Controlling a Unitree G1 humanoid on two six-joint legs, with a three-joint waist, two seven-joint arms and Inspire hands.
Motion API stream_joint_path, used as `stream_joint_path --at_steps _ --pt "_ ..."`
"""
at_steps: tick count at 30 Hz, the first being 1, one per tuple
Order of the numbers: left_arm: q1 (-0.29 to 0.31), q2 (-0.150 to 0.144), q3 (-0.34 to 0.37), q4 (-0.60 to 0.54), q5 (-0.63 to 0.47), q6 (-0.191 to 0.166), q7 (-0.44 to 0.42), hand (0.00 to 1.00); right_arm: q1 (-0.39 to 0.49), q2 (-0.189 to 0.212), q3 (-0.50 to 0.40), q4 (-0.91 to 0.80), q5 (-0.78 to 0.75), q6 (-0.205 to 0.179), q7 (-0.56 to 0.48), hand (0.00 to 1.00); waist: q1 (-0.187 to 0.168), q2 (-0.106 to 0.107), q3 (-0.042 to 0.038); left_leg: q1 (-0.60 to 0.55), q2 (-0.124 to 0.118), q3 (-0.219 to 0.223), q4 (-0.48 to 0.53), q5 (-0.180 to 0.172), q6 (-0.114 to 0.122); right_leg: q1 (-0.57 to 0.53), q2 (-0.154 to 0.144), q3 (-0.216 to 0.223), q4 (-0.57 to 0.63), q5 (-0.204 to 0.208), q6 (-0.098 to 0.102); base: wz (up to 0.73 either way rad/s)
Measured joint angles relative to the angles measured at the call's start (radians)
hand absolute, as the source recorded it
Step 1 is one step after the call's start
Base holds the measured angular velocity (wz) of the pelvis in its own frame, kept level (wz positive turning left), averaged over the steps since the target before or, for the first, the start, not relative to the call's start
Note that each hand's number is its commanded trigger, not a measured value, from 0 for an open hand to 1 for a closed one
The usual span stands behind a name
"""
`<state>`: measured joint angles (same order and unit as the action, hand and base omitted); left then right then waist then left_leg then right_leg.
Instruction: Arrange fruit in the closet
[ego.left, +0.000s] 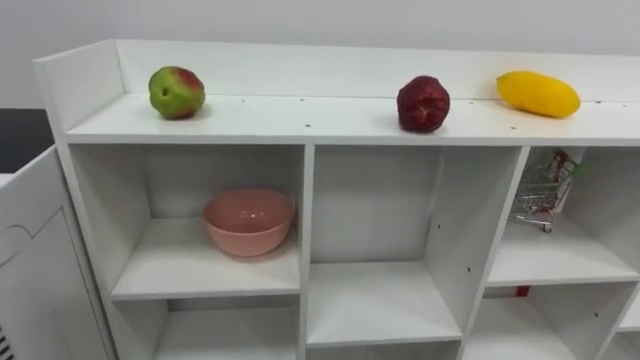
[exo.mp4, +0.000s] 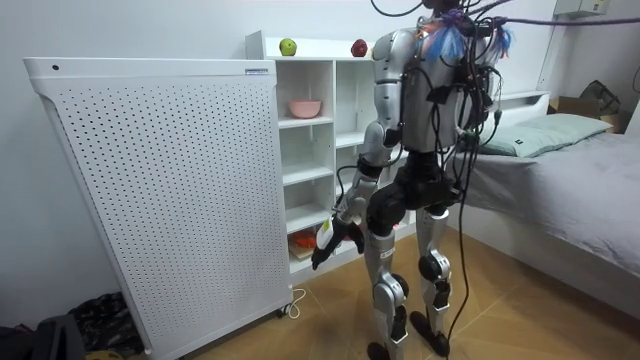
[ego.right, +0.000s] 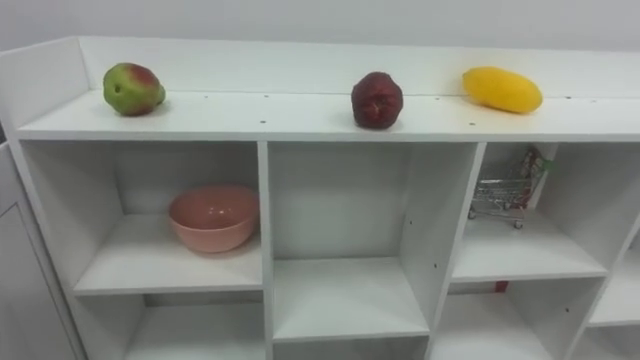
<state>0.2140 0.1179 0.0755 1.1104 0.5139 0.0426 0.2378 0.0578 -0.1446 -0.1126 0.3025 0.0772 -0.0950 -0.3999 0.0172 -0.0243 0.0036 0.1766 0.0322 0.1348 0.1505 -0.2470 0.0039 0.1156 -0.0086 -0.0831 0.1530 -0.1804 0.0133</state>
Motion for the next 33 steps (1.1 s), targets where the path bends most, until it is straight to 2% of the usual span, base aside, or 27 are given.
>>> stream_joint_path --at_steps 5,8,12,19,22,24,25,27,31,33 --pt "0.006 0.000 -0.001 -0.011 0.000 -0.007 -0.001 0.00 0.001 -0.001 0.020 -0.186 -0.052 -0.014 -0.038 0.00 0.019 -0.008 -0.0067 -0.005 0.000 -0.001 0.000 0.000 0.000 0.003 -0.001 -0.001 0.000 0.000 0.000 0.00" --pt "0.013 0.001 -0.004 -0.025 0.000 -0.007 -0.003 0.00 0.000 -0.001 0.020 -0.305 -0.054 -0.018 -0.072 0.00 0.019 -0.012 -0.0098 -0.008 0.000 -0.001 0.001 0.000 0.000 0.005 -0.001 -0.001 0.000 0.000 0.000 0.00" --pt "0.018 0.002 -0.012 -0.024 0.002 -0.007 -0.014 0.00 -0.017 -0.006 0.020 -0.403 -0.086 -0.052 -0.106 0.00 0.018 -0.010 -0.0085 -0.008 0.000 -0.003 0.005 0.000 0.000 0.006 -0.001 -0.003 0.001 0.001 -0.001 0.00" --pt "0.018 -0.001 -0.023 -0.021 0.008 -0.007 -0.016 0.00 -0.082 -0.010 0.024 -0.444 -0.171 -0.059 -0.113 0.00 0.023 -0.004 -0.0056 -0.028 0.002 -0.003 0.013 0.000 0.000 -0.020 0.000 0.000 0.019 0.003 -0.004 -0.03" --pt "0.020 0.002 -0.026 -0.022 0.008 -0.007 -0.030 0.00 -0.122 -0.031 0.035 -0.489 -0.185 -0.067 -0.121 0.00 0.026 0.002 -0.0028 -0.030 0.002 -0.007 0.014 0.000 0.000 -0.018 0.001 -0.003 0.018 0.004 -0.004 0.03" --pt "0.008 0.006 -0.029 -0.022 0.011 -0.013 -0.037 0.00 -0.167 -0.055 0.034 -0.489 -0.198 -0.071 -0.121 0.00 0.027 -0.003 -0.0005 -0.040 0.002 -0.020 0.017 0.001 -0.001 -0.023 0.000 -0.015 0.018 0.003 -0.004 0.14" --pt "0.006 0.007 -0.029 -0.022 0.014 -0.016 -0.039 0.00 -0.179 -0.059 0.034 -0.489 -0.198 -0.072 -0.121 0.00 0.028 -0.005 -0.0018 -0.046 0.002 -0.023 0.019 0.001 -0.001 -0.026 0.000 -0.019 0.018 0.003 -0.004 0.15" --pt "-0.006 0.011 -0.029 -0.022 0.043 -0.021 -0.053 0.00 -0.225 -0.072 0.032 -0.489 -0.193 -0.087 -0.120 0.00 0.041 -0.017 0.0045 -0.046 0.002 -0.032 0.019 0.003 -0.003 -0.028 0.000 -0.029 0.017 0.003 -0.004 0.10" --pt "-0.015 0.011 -0.029 -0.027 0.046 -0.021 -0.055 0.00 -0.279 -0.076 0.031 -0.488 -0.149 -0.088 -0.114 0.00 0.051 -0.033 -0.0010 -0.047 0.003 -0.042 0.018 0.003 -0.003 -0.026 0.000 -0.031 0.014 0.003 -0.004 0.06" --pt "-0.015 0.016 -0.035 -0.030 0.046 -0.020 -0.055 0.00 -0.303 -0.082 0.032 -0.488 -0.120 -0.088 -0.112 0.00 0.059 -0.037 -0.0005 -0.044 0.002 -0.057 0.017 0.003 -0.003 -0.020 0.000 -0.033 0.014 0.003 -0.004 0.07"
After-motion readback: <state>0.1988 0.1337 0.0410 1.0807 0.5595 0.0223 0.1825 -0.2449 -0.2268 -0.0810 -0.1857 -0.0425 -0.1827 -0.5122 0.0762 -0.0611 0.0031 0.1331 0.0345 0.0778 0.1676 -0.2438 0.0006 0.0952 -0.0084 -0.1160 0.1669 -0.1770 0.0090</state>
